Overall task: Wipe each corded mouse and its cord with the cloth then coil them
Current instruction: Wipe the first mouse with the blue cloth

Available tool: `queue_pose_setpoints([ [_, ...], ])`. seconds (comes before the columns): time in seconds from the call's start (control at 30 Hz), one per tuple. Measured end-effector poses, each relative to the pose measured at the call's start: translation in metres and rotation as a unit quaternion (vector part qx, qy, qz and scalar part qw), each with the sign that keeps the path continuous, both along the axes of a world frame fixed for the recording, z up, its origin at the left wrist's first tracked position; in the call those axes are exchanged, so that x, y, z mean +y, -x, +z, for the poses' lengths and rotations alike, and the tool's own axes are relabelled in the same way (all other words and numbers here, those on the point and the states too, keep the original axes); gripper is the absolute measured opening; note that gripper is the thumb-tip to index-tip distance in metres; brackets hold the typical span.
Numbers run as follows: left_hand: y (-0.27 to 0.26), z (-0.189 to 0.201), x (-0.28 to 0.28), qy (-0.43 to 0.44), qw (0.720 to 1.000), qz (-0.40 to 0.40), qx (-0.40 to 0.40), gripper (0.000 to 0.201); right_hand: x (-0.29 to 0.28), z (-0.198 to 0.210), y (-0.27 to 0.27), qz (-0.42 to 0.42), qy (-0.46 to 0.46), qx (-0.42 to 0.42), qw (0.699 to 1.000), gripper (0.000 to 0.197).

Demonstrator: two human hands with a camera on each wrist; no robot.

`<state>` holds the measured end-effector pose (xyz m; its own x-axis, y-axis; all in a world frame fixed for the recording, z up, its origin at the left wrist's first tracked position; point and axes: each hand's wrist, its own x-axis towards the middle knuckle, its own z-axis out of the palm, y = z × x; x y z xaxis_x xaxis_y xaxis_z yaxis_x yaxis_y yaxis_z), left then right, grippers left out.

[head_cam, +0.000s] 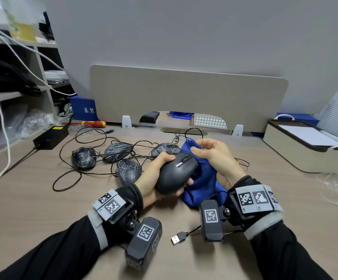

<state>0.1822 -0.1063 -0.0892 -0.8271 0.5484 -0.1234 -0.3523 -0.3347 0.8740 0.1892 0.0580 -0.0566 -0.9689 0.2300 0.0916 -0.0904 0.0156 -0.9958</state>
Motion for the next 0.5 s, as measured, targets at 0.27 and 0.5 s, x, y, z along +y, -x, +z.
queue_pose_setpoints([
  [0.27,-0.001,0.027,-0.040,0.154,0.988,-0.026,-0.002,0.037,-0.016,0.006,-0.010,0.006,-0.158,-0.021,0.987,0.015],
  [0.5,-0.003,0.050,-0.063,0.320,0.940,-0.015,0.114,0.035,0.003,0.049,-0.044,0.051,-0.115,-0.023,0.992,0.019],
])
